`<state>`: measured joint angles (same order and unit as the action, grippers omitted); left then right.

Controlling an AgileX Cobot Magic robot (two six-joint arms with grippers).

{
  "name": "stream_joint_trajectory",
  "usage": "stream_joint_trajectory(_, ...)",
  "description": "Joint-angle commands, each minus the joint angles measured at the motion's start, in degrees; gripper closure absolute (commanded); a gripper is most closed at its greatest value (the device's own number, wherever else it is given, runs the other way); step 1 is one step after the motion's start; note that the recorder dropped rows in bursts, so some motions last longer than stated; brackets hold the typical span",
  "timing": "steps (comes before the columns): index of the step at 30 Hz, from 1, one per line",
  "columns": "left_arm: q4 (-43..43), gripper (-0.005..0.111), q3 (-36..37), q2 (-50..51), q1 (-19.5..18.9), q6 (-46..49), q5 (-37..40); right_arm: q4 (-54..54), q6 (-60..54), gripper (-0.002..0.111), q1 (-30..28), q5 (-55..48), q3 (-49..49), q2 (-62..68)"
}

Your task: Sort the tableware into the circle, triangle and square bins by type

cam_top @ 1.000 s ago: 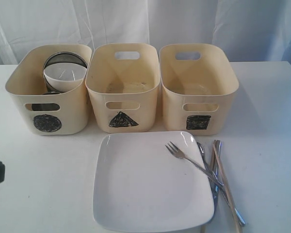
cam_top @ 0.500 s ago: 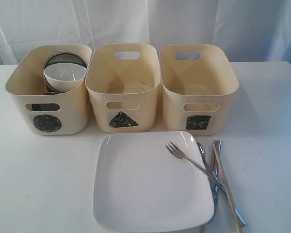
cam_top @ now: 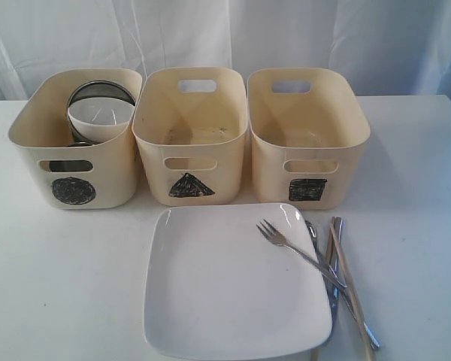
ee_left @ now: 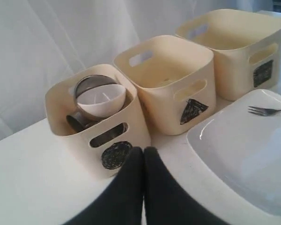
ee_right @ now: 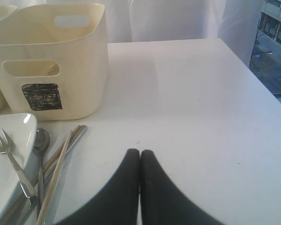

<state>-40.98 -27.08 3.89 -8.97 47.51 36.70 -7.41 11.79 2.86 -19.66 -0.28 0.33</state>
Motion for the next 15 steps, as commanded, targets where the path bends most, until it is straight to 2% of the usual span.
stream_joint_trajectory(1,-0.16,0.107,0.65,-3.89,-5.1,-2.78,-1.45,0.02,-0.39,0.108,-0.04,0.45,0.28,-0.33)
stream_joint_trajectory(4,-0.42,0.107,1.09,-3.89,-5.34,-2.78,-3.36,0.02,-0.39,0.108,-0.04,0.45,0.28,-0.33)
stream_joint_trajectory(9,-0.41,0.107,1.72,-3.89,-2.41,-2.78,-3.33,0.02,-0.39,0.108,-0.04,0.45,0.28,-0.33)
stream_joint_trajectory(15,-1.98,0.107,2.46,-3.89,-2.29,-2.78,-2.29,0.02,-0.39,0.108,-0.04,0.45,0.28,-0.33)
